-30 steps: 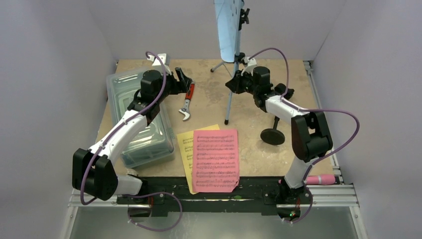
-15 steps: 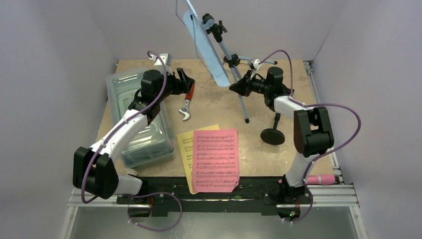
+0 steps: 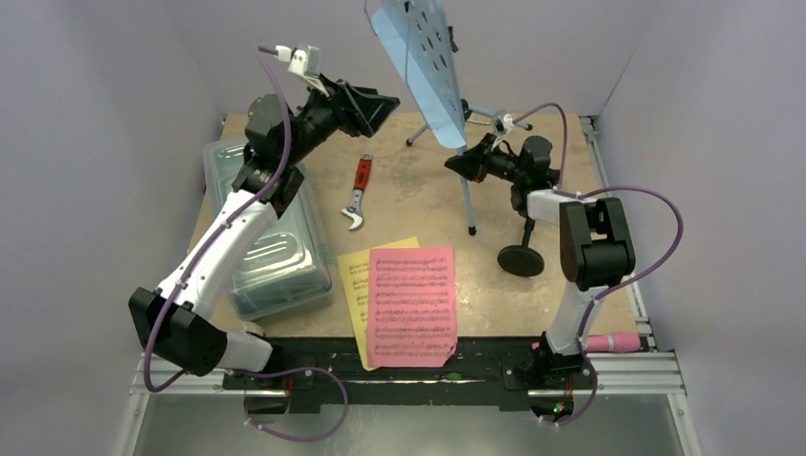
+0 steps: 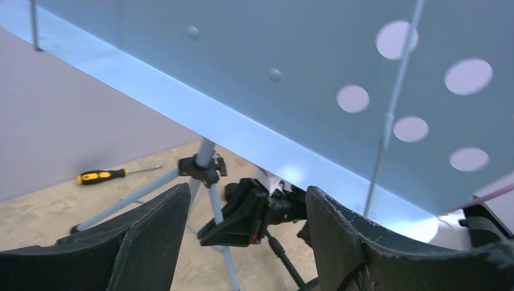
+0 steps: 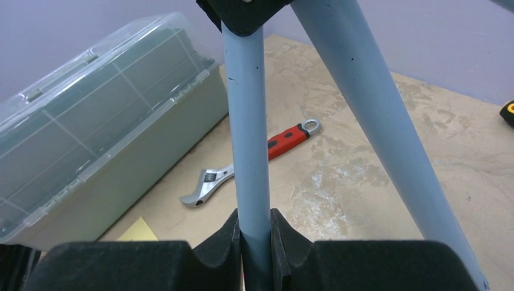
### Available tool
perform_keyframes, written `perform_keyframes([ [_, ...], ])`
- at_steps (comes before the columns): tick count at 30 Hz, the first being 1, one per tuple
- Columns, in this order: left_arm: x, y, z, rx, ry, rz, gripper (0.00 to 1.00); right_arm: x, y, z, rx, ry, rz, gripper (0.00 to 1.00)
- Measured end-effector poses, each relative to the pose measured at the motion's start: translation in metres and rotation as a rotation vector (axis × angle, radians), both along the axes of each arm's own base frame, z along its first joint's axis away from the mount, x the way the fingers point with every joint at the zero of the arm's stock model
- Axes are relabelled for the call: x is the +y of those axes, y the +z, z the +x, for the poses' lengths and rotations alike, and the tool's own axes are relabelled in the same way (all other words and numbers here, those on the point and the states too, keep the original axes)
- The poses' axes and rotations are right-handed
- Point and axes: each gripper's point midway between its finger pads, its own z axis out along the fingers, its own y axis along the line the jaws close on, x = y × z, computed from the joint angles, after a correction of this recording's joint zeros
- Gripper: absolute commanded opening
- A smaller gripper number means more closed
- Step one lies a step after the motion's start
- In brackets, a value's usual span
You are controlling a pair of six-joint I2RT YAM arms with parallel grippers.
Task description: Set up the instrument practice props
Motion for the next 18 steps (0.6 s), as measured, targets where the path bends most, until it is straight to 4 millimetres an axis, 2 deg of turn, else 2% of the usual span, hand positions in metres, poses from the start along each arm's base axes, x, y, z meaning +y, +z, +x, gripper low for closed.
perform_keyframes([
  [3, -0.024, -0.003, -0.008, 0.008, -0.051, -0.009, 0.70, -0.006, -0.001, 0.003, 0.021, -0.006, 0.022, 0.00],
  [6, -0.048, -0.020, -0.009, 0.047, -0.087, 0.006, 0.70, -0.014, -0.002, 0.007, 0.045, -0.022, 0.026, 0.07],
  [8, -0.061, -0.031, -0.012, 0.076, -0.110, 0.021, 0.71, -0.020, -0.004, 0.010, 0.065, -0.041, 0.023, 0.15],
  [13, -0.058, -0.049, -0.007, 0.116, -0.071, 0.074, 0.72, -0.037, -0.009, 0.018, 0.123, -0.137, -0.009, 0.30],
  [16, -0.052, -0.062, -0.002, 0.120, -0.032, 0.139, 0.72, -0.047, -0.035, 0.019, 0.234, -0.211, -0.060, 0.41],
  [18, -0.047, -0.068, 0.000, 0.115, -0.006, 0.174, 0.73, -0.055, -0.045, 0.022, 0.262, -0.266, -0.094, 0.45],
])
